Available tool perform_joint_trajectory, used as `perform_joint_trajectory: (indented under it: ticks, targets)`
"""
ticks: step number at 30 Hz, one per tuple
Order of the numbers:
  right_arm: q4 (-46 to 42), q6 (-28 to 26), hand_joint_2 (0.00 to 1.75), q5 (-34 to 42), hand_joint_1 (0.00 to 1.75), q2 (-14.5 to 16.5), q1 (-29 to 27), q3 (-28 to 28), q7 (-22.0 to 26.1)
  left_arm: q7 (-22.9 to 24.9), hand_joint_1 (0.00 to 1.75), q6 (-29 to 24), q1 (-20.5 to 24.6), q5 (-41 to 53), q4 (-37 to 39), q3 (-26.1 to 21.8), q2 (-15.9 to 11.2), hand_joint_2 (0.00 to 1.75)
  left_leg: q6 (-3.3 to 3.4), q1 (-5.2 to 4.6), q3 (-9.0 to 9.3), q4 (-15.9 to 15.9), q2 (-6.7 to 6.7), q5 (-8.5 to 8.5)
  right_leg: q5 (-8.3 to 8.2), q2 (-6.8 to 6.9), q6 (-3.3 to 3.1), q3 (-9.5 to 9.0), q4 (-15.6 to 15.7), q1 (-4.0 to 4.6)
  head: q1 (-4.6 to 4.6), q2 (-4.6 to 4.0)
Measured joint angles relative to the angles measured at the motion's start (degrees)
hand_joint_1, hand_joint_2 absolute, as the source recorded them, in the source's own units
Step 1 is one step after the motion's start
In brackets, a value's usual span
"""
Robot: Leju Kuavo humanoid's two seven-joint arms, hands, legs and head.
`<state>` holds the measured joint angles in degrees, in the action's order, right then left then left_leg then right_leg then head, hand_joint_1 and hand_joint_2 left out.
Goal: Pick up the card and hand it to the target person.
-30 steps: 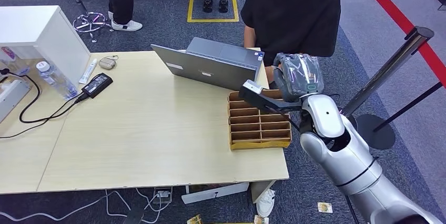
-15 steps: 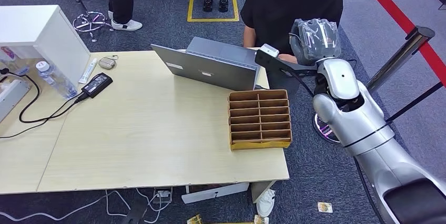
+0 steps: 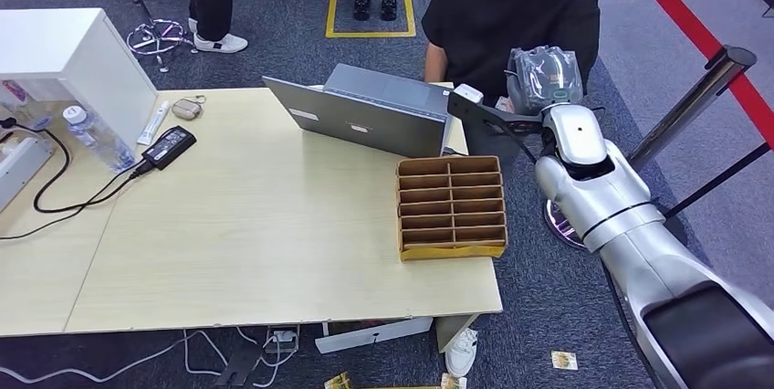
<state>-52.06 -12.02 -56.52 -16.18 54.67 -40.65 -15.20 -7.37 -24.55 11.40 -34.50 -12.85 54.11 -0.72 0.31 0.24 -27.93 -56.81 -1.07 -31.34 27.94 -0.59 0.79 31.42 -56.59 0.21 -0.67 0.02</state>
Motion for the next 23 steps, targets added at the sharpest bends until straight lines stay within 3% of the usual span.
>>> perform_joint_trajectory:
  ticks: [8,9,12,13,23]
  targets:
    - [5.3,-0.1,1.75,-0.4,1.34,1.5,0.0,-0.4,0.3,0.0,0.0,0.0,0.0,0.0,0.0,0.3,0.0,0.0,0.0,-0.01,0.01,0.0,0.0,0.0,0.0,0.0,0.0,0.0,0.0,0.0,-0.01,-0.02]
    - [5.7,0.0,1.75,-0.4,1.17,1.6,0.0,-0.4,0.3,0.0,0.0,0.0,0.0,0.0,0.0,0.3,0.0,0.0,0.0,-0.01,0.01,0.0,0.01,0.0,0.0,0.0,0.0,0.0,0.0,0.0,0.0,-0.02]
    - [6.7,0.0,1.75,-0.5,0.21,1.7,0.0,-0.5,0.3,0.1,0.0,0.0,0.0,0.0,0.0,0.3,0.0,0.0,0.0,-0.01,0.01,0.0,0.02,0.0,0.0,0.0,0.0,0.01,0.0,0.0,0.01,-0.01]
    - [7.1,0.0,1.75,-0.6,0.04,1.8,0.0,-0.6,0.3,0.1,0.0,0.0,0.0,0.0,0.0,0.4,0.0,0.0,0.0,0.0,0.01,0.0,0.02,0.0,0.0,0.0,0.0,0.01,0.0,0.0,0.0,-0.01]
    - [8.8,1.3,1.75,-1.8,0.0,2.2,0.0,-1.5,-1.2,0.1,0.0,0.0,0.0,0.1,0.0,0.4,0.0,0.0,0.0,0.0,0.01,0.0,0.02,0.0,0.0,-0.01,0.0,0.01,0.0,0.0,0.0,-0.02]
